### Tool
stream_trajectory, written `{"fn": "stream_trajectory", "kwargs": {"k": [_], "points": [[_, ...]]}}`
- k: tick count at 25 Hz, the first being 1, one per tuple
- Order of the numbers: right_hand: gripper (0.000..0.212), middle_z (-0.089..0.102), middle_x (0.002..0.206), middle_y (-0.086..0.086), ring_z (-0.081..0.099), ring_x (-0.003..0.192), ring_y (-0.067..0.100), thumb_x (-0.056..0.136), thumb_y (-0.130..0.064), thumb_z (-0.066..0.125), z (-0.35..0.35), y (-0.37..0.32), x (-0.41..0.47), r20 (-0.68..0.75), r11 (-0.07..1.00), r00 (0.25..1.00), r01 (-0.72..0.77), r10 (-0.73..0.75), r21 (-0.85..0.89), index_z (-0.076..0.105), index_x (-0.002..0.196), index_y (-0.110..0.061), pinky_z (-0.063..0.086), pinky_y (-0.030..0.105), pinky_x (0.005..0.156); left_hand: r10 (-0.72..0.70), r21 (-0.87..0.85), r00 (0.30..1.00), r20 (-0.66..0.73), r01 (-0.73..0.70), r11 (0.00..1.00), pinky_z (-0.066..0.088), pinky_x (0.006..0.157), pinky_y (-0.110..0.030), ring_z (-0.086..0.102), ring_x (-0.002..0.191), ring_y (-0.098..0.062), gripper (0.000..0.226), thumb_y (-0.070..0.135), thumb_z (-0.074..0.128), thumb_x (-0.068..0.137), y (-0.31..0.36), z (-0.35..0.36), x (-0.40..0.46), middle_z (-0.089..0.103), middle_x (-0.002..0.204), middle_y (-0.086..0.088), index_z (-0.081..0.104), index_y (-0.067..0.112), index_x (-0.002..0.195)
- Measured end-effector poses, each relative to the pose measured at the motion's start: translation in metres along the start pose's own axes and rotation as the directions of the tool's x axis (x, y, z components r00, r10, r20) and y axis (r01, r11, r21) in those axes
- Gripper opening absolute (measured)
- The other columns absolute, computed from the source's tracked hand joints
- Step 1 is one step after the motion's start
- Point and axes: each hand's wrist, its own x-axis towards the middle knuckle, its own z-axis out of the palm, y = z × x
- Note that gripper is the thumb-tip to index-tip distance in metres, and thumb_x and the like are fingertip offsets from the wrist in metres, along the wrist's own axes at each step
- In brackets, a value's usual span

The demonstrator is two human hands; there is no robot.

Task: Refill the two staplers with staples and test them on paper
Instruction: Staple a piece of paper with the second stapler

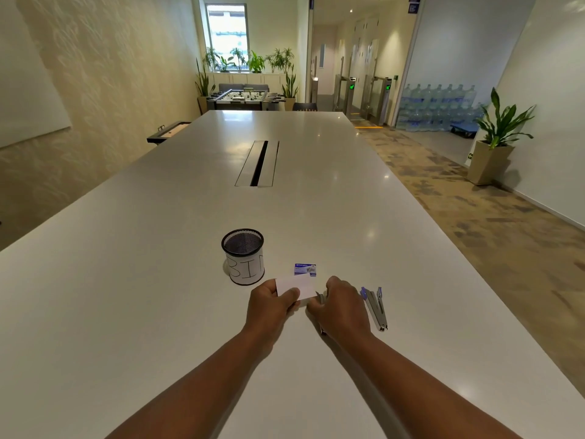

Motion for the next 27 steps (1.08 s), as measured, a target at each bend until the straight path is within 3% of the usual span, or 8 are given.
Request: {"fn": "stream_trajectory", "kwargs": {"k": [3, 8, 13, 16, 20, 23, 25, 27], "points": [[0.035, 0.051, 0.074, -0.004, 0.048, 0.065, 0.016, 0.077, -0.045, 0.07, 0.001, 0.002, 0.004, 0.012, 1.0, 1.0, 0.001, -0.001, 0.003, 0.046, 0.081, -0.019, 0.026, 0.025, 0.048, 0.024, -0.007, 1.0, -0.012, -0.024, 1.0, 0.063, 0.083, -0.038, 0.078, 0.092, -0.022, 0.019, 0.004, 0.073, 0.089, -0.002, 0.001, -0.003, 0.081, 0.099, -0.002, 0.073, 0.021, 0.098], [0.048, 0.056, 0.091, -0.001, 0.053, 0.076, 0.016, 0.077, -0.055, 0.073, -0.002, 0.006, 0.003, 0.012, 0.998, 1.0, 0.001, -0.002, 0.06, 0.054, 0.098, -0.016, 0.041, 0.028, 0.061, 0.05, 0.016, 0.999, -0.02, -0.049, 0.999, 0.063, 0.078, -0.032, 0.077, 0.091, -0.019, 0.017, 0.007, 0.073, 0.089, -0.003, 0.0, -0.005, 0.081, 0.097, 0.002, 0.073, 0.022, 0.098], [0.058, 0.051, 0.119, -0.009, 0.053, 0.09, 0.003, 0.083, -0.038, 0.075, -0.011, 0.015, -0.018, -0.02, 0.97, 0.992, 0.129, -0.128, 0.208, 0.054, 0.135, -0.025, 0.049, 0.022, 0.074, 0.0, -0.105, 0.999, 0.05, 0.005, 0.995, 0.061, 0.07, -0.028, 0.078, 0.091, -0.02, 0.021, 0.003, 0.066, 0.095, 0.003, 0.001, -0.012, 0.08, 0.101, -0.003, 0.068, 0.016, 0.112], [0.039, 0.045, 0.106, -0.024, 0.055, 0.091, -0.005, 0.085, -0.021, 0.072, -0.023, 0.02, -0.028, -0.077, 0.927, 0.97, 0.244, -0.232, 0.283, 0.069, 0.123, -0.029, 0.049, 0.021, 0.072, -0.031, -0.101, 0.996, 0.086, 0.039, 0.994, 0.059, 0.069, -0.035, 0.076, 0.085, -0.026, 0.029, 0.004, 0.067, 0.093, 0.006, 0.005, -0.017, 0.079, 0.099, -0.007, 0.065, 0.021, 0.117], [0.016, 0.061, 0.101, -0.017, 0.058, 0.093, 0.008, 0.085, -0.008, 0.073, -0.039, 0.018, -0.032, -0.188, 0.885, 0.935, 0.347, -0.3, 0.31, 0.077, 0.091, -0.022, 0.044, 0.026, 0.082, -0.054, -0.069, 0.993, 0.103, 0.061, 0.996, 0.037, 0.048, -0.026, 0.049, 0.049, -0.016, 0.027, 0.032, 0.057, 0.102, 0.015, 0.011, -0.024, 0.06, 0.06, -0.008, 0.071, 0.009, 0.105], [0.007, 0.067, 0.082, -0.007, 0.059, 0.078, 0.012, 0.095, -0.008, 0.066, -0.049, 0.014, -0.035, -0.054, 0.82, 0.986, 0.163, -0.159, 0.548, 0.073, 0.095, -0.01, 0.045, 0.025, 0.07, -0.016, -0.008, 0.992, 0.125, 0.017, 1.0, 0.026, 0.044, -0.022, 0.035, 0.043, -0.009, 0.058, 0.059, 0.048, 0.1, 0.023, 0.012, -0.031, 0.043, 0.051, 0.005, 0.065, 0.021, 0.06], [0.008, 0.065, 0.077, -0.001, 0.058, 0.068, 0.01, 0.098, -0.005, 0.061, -0.052, 0.013, -0.039, 0.056, 0.7, 0.996, 0.004, -0.063, 0.714, 0.069, 0.1, -0.002, 0.046, 0.018, 0.061, 0.047, -0.006, 0.979, 0.199, -0.047, 0.999, 0.034, 0.042, -0.018, 0.045, 0.043, -0.004, 0.045, 0.045, 0.057, 0.1, 0.021, 0.011, -0.04, 0.053, 0.053, 0.012, 0.074, 0.025, 0.064], [0.013, 0.065, 0.076, 0.003, 0.061, 0.062, 0.006, 0.099, -0.002, 0.059, -0.05, 0.014, -0.045, 0.129, 0.582, 0.991, -0.093, -0.022, 0.808, 0.067, 0.109, 0.002, 0.047, 0.015, 0.054, 0.049, -0.063, 0.969, 0.242, -0.035, 0.997, 0.049, 0.051, -0.016, 0.064, 0.056, -0.005, 0.02, 0.025, 0.067, 0.097, 0.016, 0.009, -0.046, 0.073, 0.069, 0.003, 0.08, 0.017, 0.083]]}}
